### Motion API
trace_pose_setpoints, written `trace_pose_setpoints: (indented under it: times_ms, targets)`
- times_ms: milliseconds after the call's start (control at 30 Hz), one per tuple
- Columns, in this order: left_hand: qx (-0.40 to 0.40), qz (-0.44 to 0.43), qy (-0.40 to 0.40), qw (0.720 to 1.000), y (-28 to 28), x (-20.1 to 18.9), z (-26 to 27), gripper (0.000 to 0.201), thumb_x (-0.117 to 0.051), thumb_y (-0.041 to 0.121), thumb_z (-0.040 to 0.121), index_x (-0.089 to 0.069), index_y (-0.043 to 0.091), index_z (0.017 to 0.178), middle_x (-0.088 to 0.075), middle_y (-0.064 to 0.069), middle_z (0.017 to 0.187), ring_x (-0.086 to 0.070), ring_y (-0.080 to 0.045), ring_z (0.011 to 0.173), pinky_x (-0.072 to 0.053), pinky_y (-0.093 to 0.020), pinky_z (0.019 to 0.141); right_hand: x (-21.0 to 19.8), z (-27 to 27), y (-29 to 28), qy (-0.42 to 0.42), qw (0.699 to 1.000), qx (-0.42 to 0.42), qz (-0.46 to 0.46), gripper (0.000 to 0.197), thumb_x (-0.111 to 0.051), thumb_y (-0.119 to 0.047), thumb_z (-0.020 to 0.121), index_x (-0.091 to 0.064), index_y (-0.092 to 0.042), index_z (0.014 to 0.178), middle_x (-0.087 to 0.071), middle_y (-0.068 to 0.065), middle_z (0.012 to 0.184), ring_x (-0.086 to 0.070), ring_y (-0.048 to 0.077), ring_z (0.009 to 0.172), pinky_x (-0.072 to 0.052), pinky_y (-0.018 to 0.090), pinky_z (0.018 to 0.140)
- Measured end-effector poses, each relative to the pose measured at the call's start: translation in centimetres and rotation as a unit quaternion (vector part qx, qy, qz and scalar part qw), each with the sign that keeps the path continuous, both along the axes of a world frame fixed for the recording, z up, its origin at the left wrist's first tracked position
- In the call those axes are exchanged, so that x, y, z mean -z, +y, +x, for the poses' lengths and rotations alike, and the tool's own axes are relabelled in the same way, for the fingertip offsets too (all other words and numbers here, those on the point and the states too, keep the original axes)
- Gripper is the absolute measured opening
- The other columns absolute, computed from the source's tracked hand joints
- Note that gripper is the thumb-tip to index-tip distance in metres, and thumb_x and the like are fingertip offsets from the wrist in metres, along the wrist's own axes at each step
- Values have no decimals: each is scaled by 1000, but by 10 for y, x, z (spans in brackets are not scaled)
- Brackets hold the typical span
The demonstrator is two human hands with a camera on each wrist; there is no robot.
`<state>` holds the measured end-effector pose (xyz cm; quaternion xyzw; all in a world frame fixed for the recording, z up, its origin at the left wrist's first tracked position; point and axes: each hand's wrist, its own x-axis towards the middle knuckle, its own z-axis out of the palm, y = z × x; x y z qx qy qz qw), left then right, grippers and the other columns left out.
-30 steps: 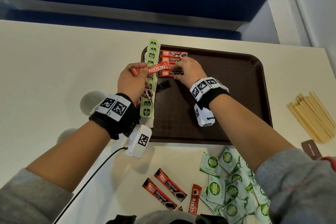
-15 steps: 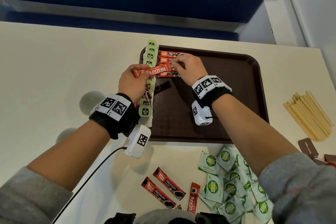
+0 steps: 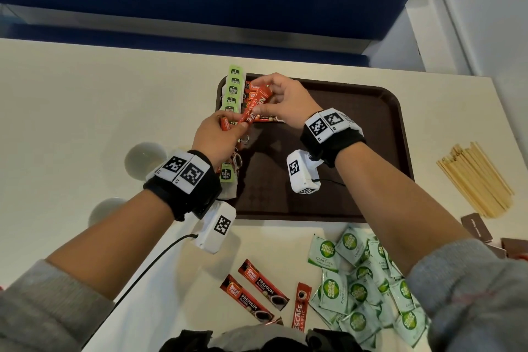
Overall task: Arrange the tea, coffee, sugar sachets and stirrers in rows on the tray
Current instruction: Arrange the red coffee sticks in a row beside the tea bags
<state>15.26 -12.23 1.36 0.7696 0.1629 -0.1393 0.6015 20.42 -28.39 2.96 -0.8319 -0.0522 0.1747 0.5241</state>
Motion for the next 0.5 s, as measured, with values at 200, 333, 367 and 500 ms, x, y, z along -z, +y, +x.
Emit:
trace_pose_setpoints:
  times_ms: [200, 333, 367, 500]
  targets:
    - [50, 32, 17, 998, -6, -3, -3, 12, -64, 29, 89, -62, 18, 92, -66, -4, 80, -57, -14, 57, -43, -24, 47, -6, -1, 4, 33, 996, 27, 74, 34, -74, -5, 76, -54, -14, 103, -65, -3, 82, -66, 4, 74, -53, 15, 66]
    - [48, 26, 16, 998, -6, -4, -5, 10, -62, 28, 90, -64, 20, 94, -70, -3, 87, -58, -9, 56, -44, -22, 49, -2, -2, 5, 10, 999, -7, 49, 20, -72, -6, 79, -59, -19, 88, -64, -4, 80, -63, 2, 72, -54, 18, 72]
    - [42, 26, 13, 999, -4, -5, -4, 6, -61, 28, 91, -65, 23, 90, -71, -2, 90, -57, -7, 55, -43, -21, 50, 1, -2, 4, -6, 1000, -8, 27, 19, -72, -7, 79, -61, -18, 90, -64, -3, 82, -62, 4, 75, -54, 21, 75]
    - [10, 15, 12, 1000, 4, -3, -1, 7, -61, 28, 91, -64, 29, 85, -72, -2, 97, -64, -12, 72, -51, -22, 57, 13, 0, 0, -52, 987, -37, -149, 16, -66, -13, 86, -67, -17, 102, -62, -1, 92, -56, 8, 83, -47, 9, 66]
